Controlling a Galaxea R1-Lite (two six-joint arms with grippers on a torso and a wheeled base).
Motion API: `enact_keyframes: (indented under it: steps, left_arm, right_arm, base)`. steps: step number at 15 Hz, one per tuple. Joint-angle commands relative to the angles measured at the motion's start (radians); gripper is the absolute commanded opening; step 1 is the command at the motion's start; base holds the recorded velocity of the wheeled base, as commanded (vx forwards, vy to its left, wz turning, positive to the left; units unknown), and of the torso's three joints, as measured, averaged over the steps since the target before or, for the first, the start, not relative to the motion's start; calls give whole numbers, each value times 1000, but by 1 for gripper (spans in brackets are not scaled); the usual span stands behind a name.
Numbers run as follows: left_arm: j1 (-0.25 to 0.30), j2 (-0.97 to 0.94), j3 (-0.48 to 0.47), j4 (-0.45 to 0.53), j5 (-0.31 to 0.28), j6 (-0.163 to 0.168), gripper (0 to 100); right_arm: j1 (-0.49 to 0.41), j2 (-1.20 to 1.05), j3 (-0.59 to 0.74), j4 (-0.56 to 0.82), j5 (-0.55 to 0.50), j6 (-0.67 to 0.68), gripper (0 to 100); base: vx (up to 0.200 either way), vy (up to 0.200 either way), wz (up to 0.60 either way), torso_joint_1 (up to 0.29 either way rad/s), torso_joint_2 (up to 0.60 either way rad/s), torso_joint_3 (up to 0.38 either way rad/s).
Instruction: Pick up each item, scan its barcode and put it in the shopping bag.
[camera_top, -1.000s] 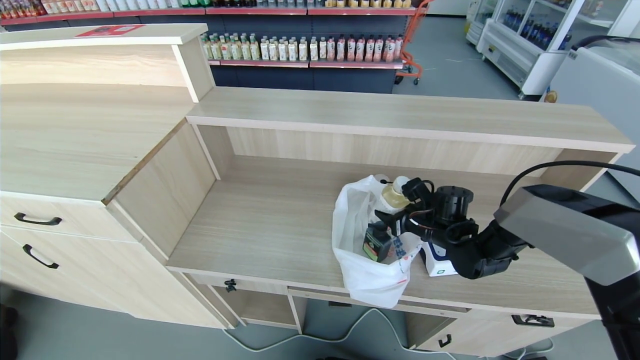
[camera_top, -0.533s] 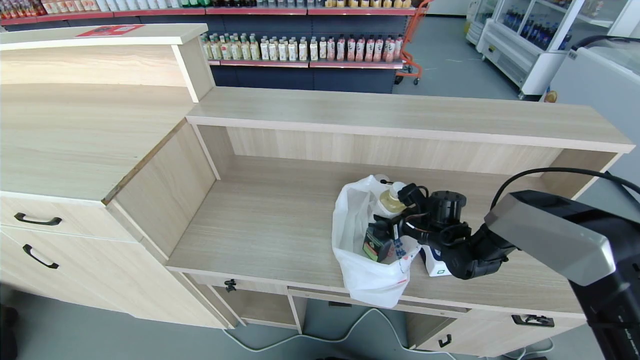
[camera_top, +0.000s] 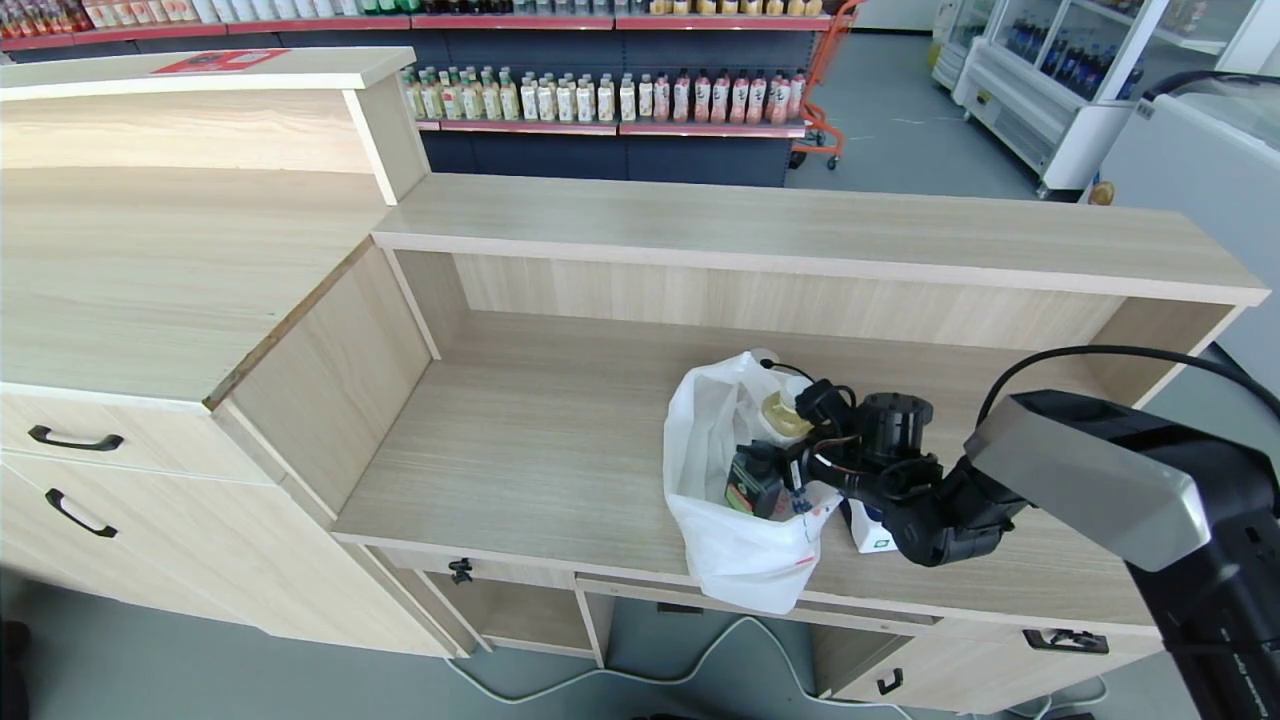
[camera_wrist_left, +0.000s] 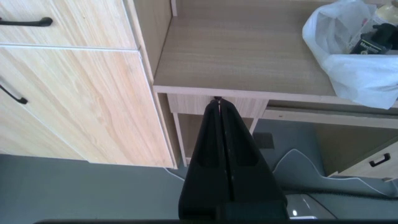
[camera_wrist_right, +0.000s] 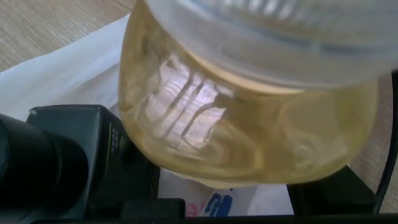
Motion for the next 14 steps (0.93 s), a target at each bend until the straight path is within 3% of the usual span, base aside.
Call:
enact_keyframes:
  steps: [1, 7, 8, 14]
  left_arm:
    - [0, 0, 0, 0, 0, 0, 0]
    - [0, 0, 0, 0, 0, 0, 0]
    - [0, 0, 0, 0, 0, 0, 0]
    - [0, 0, 0, 0, 0, 0, 0]
  right_arm:
    - [-6, -2, 1, -2, 1, -6, 0]
    - [-29, -13, 44, -23, 2, -15, 0]
    - [-30, -18, 52, -31, 4, -15, 100]
    - [-42, -81, 90, -63, 10, 0, 100]
  base:
    - [0, 0, 0, 0, 0, 0]
    - [0, 0, 0, 0, 0, 0]
    - [0, 0, 0, 0, 0, 0]
    - [0, 0, 0, 0, 0, 0]
